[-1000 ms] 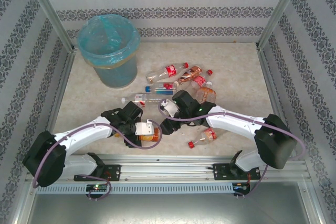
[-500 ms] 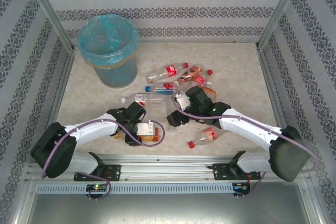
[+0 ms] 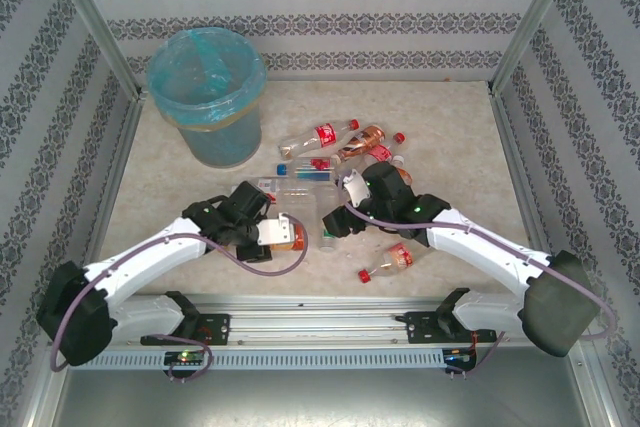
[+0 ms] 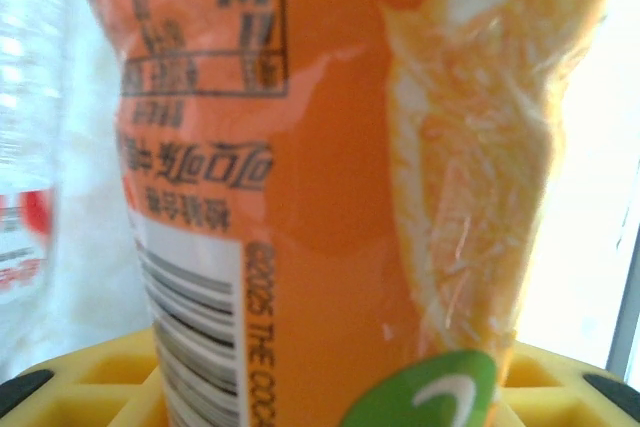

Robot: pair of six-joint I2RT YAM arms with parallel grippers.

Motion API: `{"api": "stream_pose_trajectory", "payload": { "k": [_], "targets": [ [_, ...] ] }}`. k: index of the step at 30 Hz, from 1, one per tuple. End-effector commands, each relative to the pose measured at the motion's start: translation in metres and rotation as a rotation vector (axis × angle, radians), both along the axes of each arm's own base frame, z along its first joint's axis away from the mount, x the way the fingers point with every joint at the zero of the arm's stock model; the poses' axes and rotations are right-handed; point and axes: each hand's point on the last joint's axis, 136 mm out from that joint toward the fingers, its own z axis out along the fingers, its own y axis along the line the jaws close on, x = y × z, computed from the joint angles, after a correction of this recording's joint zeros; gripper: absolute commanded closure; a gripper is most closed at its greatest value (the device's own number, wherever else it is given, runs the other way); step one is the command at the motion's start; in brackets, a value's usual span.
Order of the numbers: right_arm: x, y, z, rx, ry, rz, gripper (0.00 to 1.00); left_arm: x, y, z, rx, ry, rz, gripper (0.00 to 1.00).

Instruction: Put the plastic bottles in the bin

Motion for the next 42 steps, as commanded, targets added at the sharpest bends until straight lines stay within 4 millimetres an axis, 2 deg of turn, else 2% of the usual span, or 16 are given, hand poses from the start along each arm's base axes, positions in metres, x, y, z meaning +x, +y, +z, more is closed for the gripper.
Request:
{"api": "stream_pose_trajectory", "payload": {
  "k": [1,10,14,17,22,28,38,42],
  "targets": [
    [0.014,0.007,0.048,0.088,-0.053,-0.049,0.29,0.0,0.002,0.043,-0.043,-0.002,0.104,0.51],
    [0.054,0.037,0.13,0.239,-0.08,-0.113,0.27,0.045,0.004,0.131,-0.205,-0.193,0.317,0.46],
    [0.076,0.045,0.167,0.269,-0.142,-0.126,0.27,0.074,0.013,0.175,-0.341,-0.243,0.445,0.46],
    [0.091,0.049,0.188,0.292,-0.161,-0.132,0.27,0.093,0.024,0.214,-0.47,-0.284,0.523,0.46],
    [0.115,0.062,0.21,0.321,-0.172,-0.126,0.28,0.121,0.041,0.259,-0.586,-0.355,0.597,0.46],
    [0.133,0.09,0.228,0.359,-0.171,-0.067,0.29,0.172,0.063,0.294,-0.679,-0.398,0.733,0.45],
    [0.157,0.124,0.234,0.406,-0.15,-0.019,0.29,0.263,0.114,0.31,-0.746,-0.43,0.921,0.45],
    [0.158,0.135,0.239,0.43,-0.142,0.007,0.29,0.284,0.125,0.322,-0.785,-0.438,0.93,0.46]
  ]
}}
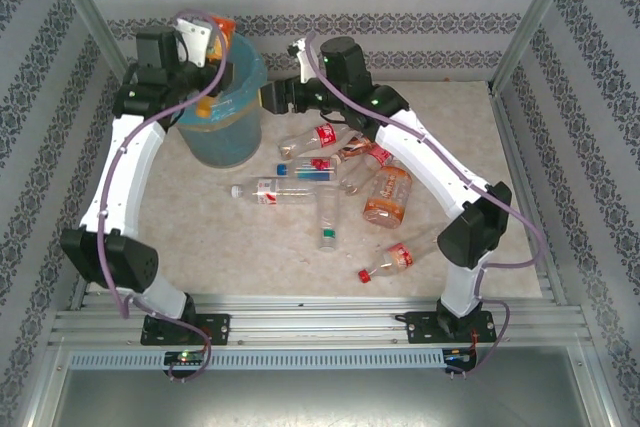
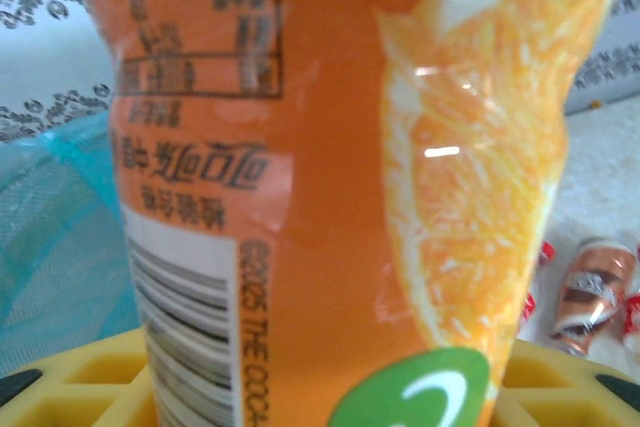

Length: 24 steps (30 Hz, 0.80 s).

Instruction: Put the plastic bottles in the bin

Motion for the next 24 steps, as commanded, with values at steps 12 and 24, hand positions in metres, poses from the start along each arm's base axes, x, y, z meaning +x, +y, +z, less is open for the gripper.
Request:
{"api": "stream_pose_trajectory", "payload": {
  "k": [12,24],
  "targets": [
    [0.0,0.047,0.019,0.095,-0.016,0.116,0.3,0.08,0.034,-0.005,0.008,-0.076,0.066,0.43],
    [0.002,0.041,0.006,0.07,-0.011,0.098,0.3,0.106,0.027,-0.067,-0.019,-0.083,0.008,0.37]
  ]
}}
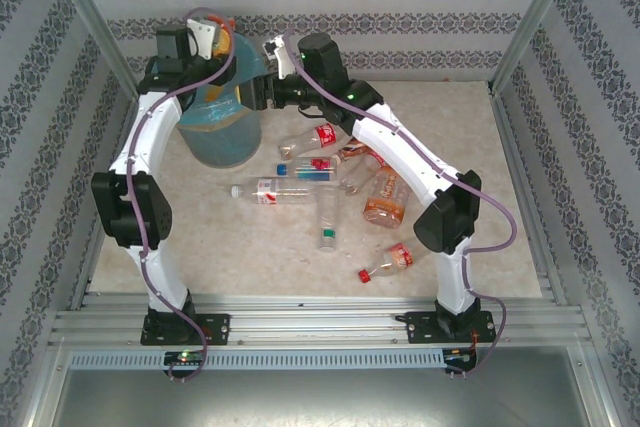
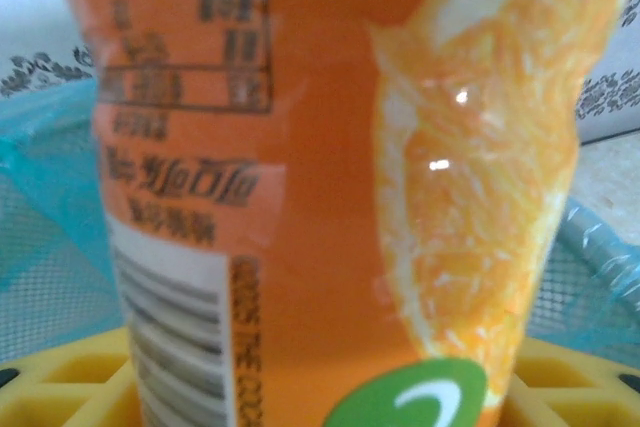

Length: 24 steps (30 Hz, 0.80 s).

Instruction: Put the plastic bottles in the bin

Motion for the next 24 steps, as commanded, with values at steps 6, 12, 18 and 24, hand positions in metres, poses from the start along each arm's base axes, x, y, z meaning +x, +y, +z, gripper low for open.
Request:
{"api": "stream_pose_trajectory", "payload": {
  "k": [6,12,18,24],
  "targets": [
    [-0.008,-0.008,0.012,0.009,-0.036,0.003,0.3,0.008,0.007,-0.018,-0.005,-0.058,-0.014,0.24],
    [-0.008,-0.008,0.015,0.013,-0.043,0.004,0.3,0.007,0.015,-0.024,-0.02,-0.045,0.002,0.19],
    [-0.009,-0.005,0.013,0.015,-0.032,0.01,0.3,0.006,0.02,-0.02,-0.063,-0.04,0.005,0.2],
    [-0.012,-0.008,0.018,0.013,-0.044,0.004,0.3,0.006,0.02,-0.008,-0.088,-0.052,-0.001,0.21]
  ]
}}
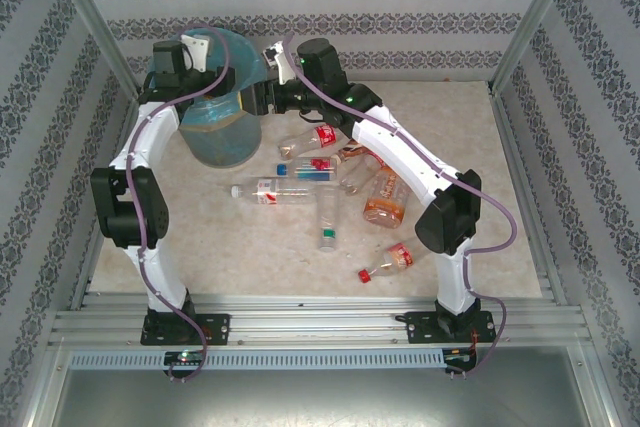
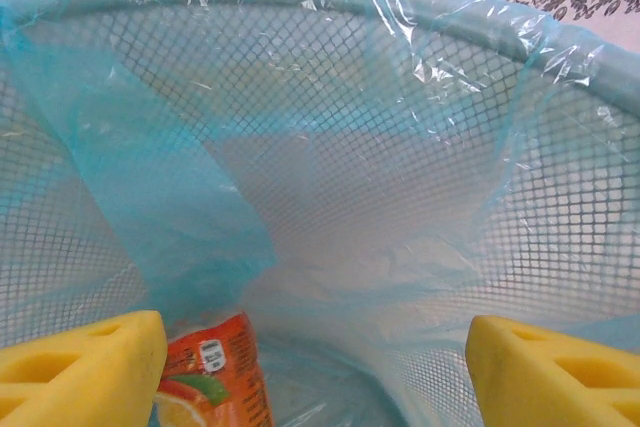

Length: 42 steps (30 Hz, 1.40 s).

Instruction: Put the plastic bottles in the bin

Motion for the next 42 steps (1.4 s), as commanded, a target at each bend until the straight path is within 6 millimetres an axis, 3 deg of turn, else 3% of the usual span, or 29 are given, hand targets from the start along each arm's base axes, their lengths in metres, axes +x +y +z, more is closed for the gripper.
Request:
{"api": "stream_pose_trajectory", "payload": {
  "k": [1,7,14,19,26,32,38,42],
  "targets": [
    [-0.011,-0.007,0.033,0.033,-0.07,0.004,0.3,0.002,0.002,0.032,-0.029,-0.068,-0.006,0.21],
    [-0.013,-0.019,0.039,0.013,-0.073,-0.033,0.29,-0.004,0.002,0.058,-0.029,-0.104,-0.001,0.21],
    [-0.013,-0.05,0.04,-0.049,-0.059,-0.134,0.3,-0.022,0.003,0.096,0.003,-0.15,0.003,0.21],
    [-0.022,-0.086,0.023,-0.131,-0.04,-0.259,0.31,-0.045,0.001,0.128,0.024,-0.2,-0.002,0.22],
    [-0.067,-0.171,-0.012,-0.314,0.044,-0.51,0.34,-0.087,-0.005,0.159,0.12,-0.25,0.015,0.22],
    [-0.123,-0.241,-0.068,-0.443,0.217,-0.684,0.31,-0.124,-0.05,0.162,0.225,-0.265,-0.077,0.2],
    [-0.166,-0.285,-0.111,-0.54,0.39,-0.795,0.3,-0.163,-0.139,0.137,0.322,-0.257,-0.295,0.19],
    [-0.192,-0.313,-0.137,-0.577,0.489,-0.879,0.28,-0.188,-0.195,0.106,0.291,-0.224,-0.454,0.19]
  ]
}}
